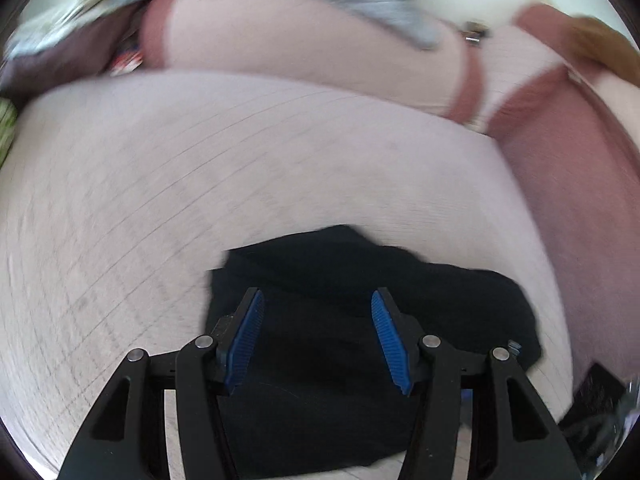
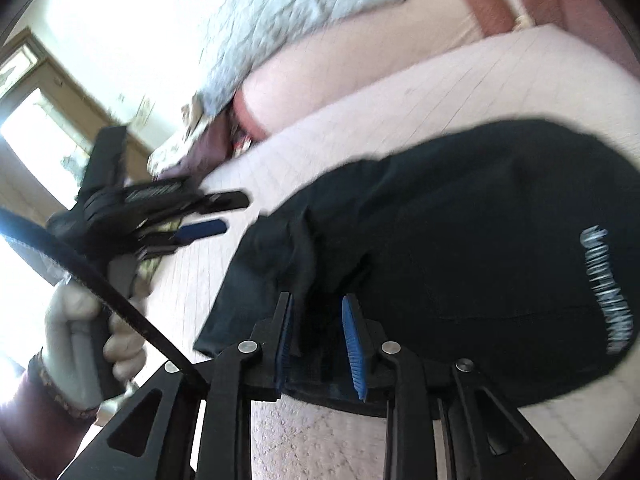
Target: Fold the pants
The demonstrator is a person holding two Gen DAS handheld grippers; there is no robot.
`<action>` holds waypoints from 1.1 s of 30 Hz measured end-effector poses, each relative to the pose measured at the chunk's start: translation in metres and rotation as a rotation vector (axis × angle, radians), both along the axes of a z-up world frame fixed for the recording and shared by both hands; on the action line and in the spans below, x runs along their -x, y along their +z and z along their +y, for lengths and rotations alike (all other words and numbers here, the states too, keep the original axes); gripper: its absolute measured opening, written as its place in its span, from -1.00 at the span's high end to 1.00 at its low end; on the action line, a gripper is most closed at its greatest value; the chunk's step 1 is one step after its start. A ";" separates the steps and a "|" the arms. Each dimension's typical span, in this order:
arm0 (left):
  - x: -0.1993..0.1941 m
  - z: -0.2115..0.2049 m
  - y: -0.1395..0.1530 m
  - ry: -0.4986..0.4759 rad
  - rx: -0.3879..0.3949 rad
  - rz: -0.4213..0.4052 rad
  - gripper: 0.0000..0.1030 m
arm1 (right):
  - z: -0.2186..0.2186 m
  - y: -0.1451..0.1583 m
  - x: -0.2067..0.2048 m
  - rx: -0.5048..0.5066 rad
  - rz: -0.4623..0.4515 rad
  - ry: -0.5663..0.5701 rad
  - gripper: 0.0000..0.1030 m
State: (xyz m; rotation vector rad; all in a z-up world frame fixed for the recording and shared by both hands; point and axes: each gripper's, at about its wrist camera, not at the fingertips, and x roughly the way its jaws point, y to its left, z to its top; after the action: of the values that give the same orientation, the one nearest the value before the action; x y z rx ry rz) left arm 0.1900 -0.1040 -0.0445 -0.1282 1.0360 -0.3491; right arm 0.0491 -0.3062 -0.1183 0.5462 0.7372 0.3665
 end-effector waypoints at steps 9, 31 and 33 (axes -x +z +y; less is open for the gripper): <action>0.024 -0.096 0.021 -0.254 0.030 -0.016 -0.14 | -0.052 0.026 0.068 0.129 -0.066 -0.319 0.03; 0.015 -0.228 -0.022 -0.409 -0.105 0.131 -0.14 | -0.112 -0.017 0.094 0.103 0.164 -0.597 -0.34; 0.012 -0.233 -0.026 -0.432 -0.112 0.131 -0.14 | -0.113 -0.016 0.094 0.068 0.151 -0.594 -0.44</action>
State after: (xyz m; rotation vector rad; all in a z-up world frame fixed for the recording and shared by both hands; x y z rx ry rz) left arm 0.1780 -0.3373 -0.0702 0.1799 1.2094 -0.6793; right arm -0.0453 -0.4195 -0.1348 0.7043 0.6932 -0.2532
